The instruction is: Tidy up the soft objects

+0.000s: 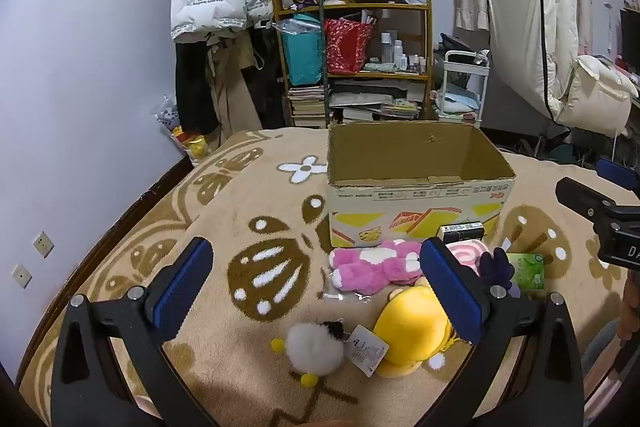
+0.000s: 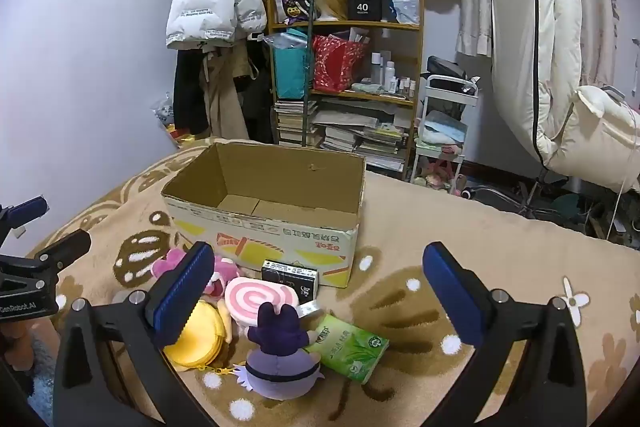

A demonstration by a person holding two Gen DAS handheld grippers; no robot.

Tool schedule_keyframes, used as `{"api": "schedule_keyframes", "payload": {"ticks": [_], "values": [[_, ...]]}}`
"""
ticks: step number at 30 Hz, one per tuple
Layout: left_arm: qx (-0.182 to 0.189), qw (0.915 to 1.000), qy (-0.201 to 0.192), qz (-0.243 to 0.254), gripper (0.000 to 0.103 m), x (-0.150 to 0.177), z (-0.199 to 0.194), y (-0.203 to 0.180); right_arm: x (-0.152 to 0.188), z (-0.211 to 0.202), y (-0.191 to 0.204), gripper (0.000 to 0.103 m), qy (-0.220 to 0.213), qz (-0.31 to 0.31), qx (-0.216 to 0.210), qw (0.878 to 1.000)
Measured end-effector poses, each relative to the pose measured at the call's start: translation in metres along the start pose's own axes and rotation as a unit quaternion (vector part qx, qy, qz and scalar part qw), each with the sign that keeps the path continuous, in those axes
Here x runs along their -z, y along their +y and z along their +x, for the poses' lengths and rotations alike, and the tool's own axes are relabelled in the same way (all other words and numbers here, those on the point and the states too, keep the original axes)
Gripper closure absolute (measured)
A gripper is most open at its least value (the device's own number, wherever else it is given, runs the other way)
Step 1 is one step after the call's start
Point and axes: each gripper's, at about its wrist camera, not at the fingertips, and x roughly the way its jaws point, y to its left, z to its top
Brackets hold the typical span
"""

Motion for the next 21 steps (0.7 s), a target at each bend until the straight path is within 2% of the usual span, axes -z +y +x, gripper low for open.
{"api": "schedule_keyframes", "payload": {"ticks": [21], "values": [[-0.006, 1.0000, 0.006, -0.002, 0.001, 0.0015, 0.0038, 0.0013, -0.0007, -0.0011, -0.0032, 0.000, -0.008, 0.007, 0.009, 1.000]]}}
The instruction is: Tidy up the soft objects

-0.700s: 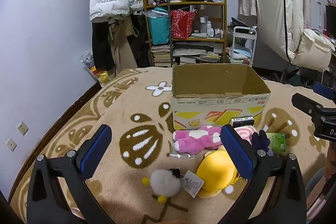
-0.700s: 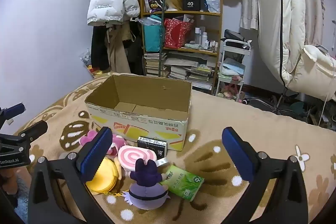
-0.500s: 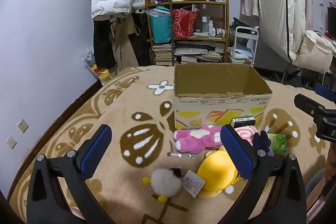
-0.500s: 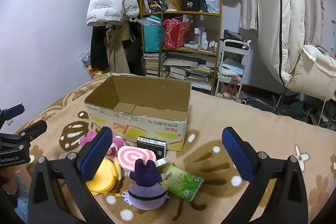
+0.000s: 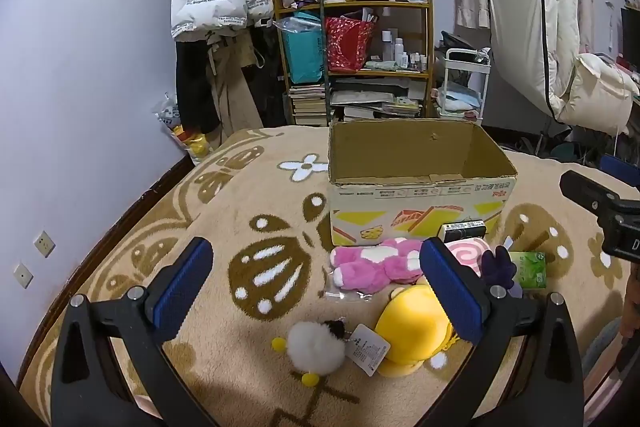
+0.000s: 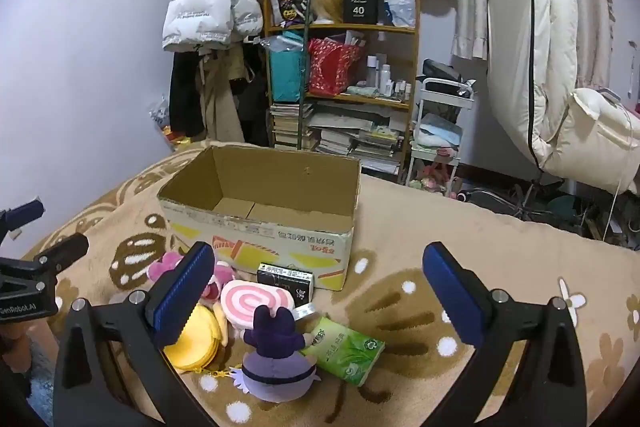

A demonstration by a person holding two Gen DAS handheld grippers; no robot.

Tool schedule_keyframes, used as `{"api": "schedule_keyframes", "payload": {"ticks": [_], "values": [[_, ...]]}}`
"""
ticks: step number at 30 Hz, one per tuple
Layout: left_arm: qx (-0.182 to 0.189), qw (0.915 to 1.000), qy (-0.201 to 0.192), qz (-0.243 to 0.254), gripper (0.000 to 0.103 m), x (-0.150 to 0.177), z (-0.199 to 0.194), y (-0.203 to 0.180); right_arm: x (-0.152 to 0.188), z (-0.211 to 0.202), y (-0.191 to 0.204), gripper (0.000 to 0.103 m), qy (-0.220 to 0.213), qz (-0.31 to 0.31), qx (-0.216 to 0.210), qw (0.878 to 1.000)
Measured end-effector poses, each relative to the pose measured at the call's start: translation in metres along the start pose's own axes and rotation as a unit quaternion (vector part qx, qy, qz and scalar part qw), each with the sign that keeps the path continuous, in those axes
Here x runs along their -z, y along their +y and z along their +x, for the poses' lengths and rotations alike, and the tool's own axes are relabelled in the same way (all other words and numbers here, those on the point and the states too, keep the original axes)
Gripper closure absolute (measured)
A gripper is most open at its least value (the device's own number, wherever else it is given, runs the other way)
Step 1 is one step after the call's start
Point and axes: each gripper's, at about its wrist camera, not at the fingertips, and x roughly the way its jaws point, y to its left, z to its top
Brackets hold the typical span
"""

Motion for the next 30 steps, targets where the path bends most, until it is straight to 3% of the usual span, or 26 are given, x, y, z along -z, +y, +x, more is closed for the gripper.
{"api": "schedule_keyframes", "payload": {"ticks": [30], "values": [[0.000, 1.0000, -0.003, 0.005, 0.001, -0.0001, -0.0016, -0.0011, 0.0022, 0.0019, -0.0009, 0.000, 0.004, -0.001, -0.002, 1.000]]}}
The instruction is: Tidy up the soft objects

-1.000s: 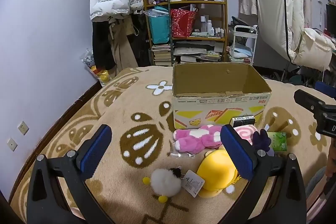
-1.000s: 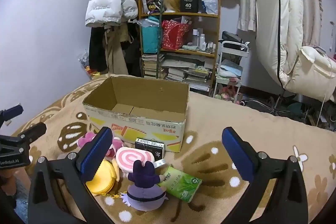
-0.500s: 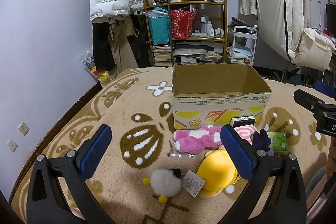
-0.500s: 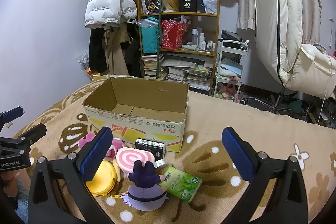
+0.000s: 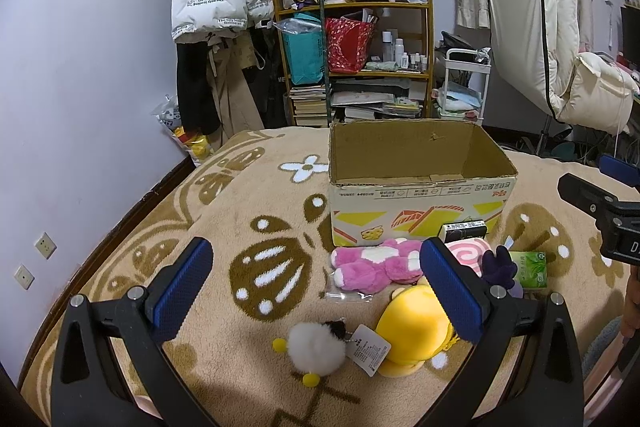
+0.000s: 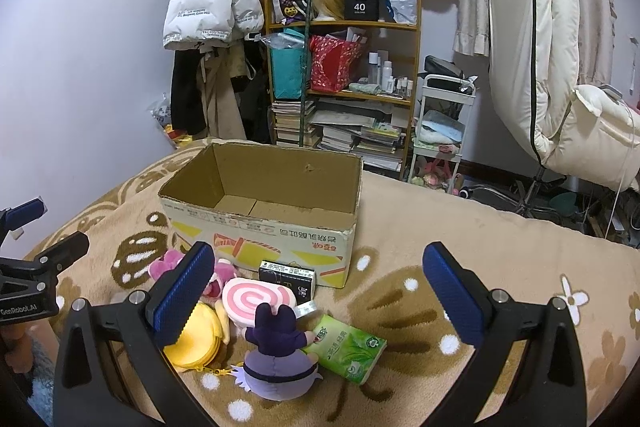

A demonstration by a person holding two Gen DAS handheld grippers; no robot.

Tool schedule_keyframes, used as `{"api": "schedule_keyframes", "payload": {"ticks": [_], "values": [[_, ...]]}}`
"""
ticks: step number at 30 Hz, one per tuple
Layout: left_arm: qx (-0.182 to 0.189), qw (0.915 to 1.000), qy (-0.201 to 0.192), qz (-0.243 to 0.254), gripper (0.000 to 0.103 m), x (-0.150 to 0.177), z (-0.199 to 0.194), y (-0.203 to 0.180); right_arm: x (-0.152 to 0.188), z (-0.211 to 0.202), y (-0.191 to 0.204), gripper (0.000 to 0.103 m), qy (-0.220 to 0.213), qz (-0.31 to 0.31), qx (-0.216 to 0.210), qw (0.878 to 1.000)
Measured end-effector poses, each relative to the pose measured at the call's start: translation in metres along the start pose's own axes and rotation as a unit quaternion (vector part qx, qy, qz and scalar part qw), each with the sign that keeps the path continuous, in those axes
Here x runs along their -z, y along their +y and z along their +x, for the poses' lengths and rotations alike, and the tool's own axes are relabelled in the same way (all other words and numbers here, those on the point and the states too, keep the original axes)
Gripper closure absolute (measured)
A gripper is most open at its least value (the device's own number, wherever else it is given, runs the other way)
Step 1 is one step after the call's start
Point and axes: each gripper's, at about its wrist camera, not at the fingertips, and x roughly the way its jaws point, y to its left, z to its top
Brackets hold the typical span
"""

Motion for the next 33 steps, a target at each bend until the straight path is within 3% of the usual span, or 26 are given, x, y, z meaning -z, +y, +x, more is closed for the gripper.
{"api": "schedule_keyframes", "payload": {"ticks": [33], "values": [[-0.001, 1.0000, 0.001, 0.000, 0.001, 0.0002, 0.0005, -0.0006, -0.0002, 0.0009, 0.0015, 0.000, 0.003, -0.003, 0.000, 1.000]]}}
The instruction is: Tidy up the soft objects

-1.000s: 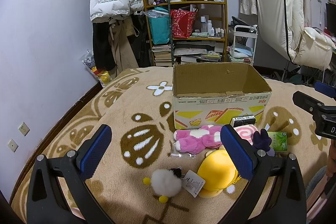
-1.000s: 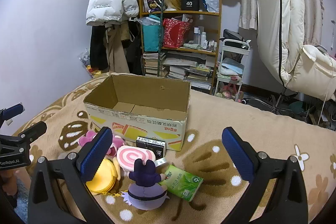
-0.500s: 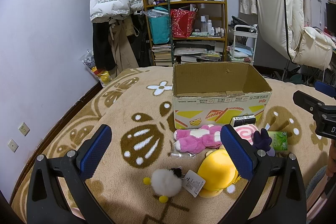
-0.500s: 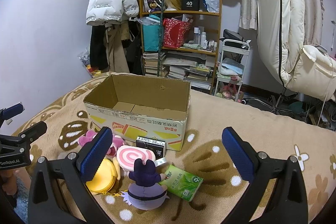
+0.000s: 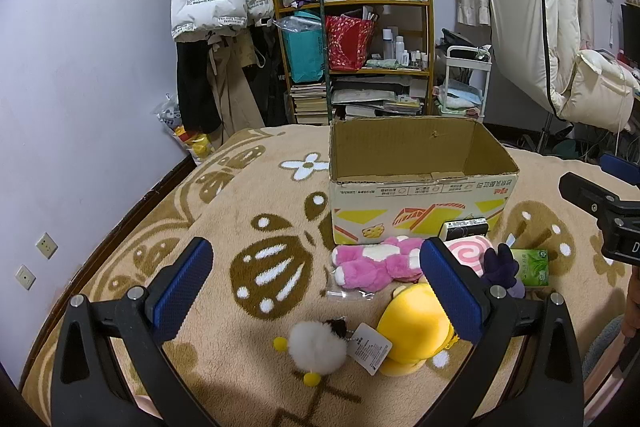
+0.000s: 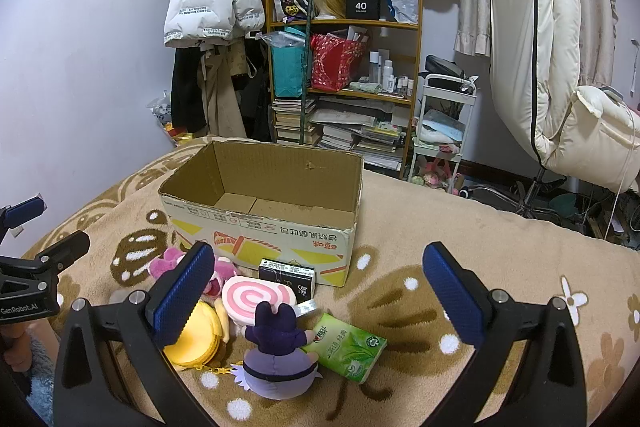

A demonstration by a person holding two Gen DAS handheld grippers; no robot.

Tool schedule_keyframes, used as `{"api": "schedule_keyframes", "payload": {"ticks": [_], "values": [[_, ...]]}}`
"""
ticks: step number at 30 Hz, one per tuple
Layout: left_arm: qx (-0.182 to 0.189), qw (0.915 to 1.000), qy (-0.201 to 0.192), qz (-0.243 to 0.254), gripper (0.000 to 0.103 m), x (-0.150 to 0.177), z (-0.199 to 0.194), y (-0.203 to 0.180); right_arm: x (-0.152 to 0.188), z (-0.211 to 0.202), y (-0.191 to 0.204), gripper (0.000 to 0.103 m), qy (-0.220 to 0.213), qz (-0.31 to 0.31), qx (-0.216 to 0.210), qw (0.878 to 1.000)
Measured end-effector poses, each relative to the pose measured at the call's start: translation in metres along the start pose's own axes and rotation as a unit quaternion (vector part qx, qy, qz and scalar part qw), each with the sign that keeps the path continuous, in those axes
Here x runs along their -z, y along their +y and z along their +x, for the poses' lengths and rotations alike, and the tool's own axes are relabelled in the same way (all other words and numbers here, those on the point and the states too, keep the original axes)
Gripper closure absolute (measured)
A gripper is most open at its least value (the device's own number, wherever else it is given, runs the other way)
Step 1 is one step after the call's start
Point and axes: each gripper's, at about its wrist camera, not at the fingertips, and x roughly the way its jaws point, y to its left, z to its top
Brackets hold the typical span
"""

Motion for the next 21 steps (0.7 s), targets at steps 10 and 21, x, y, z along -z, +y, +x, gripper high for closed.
{"api": "schedule_keyframes", "payload": {"ticks": [10, 21], "values": [[0.000, 1.0000, 0.001, 0.000, 0.001, 0.002, 0.000, 0.003, 0.000, 0.000, 0.000, 0.000, 0.000, 0.000, 0.000, 1.000], [0.004, 0.9988, 0.048, -0.009, 0.001, 0.003, 0.015, 0.012, 0.007, 0.003, 0.003, 0.000, 0.008, 0.000, -0.011, 1.000]]}}
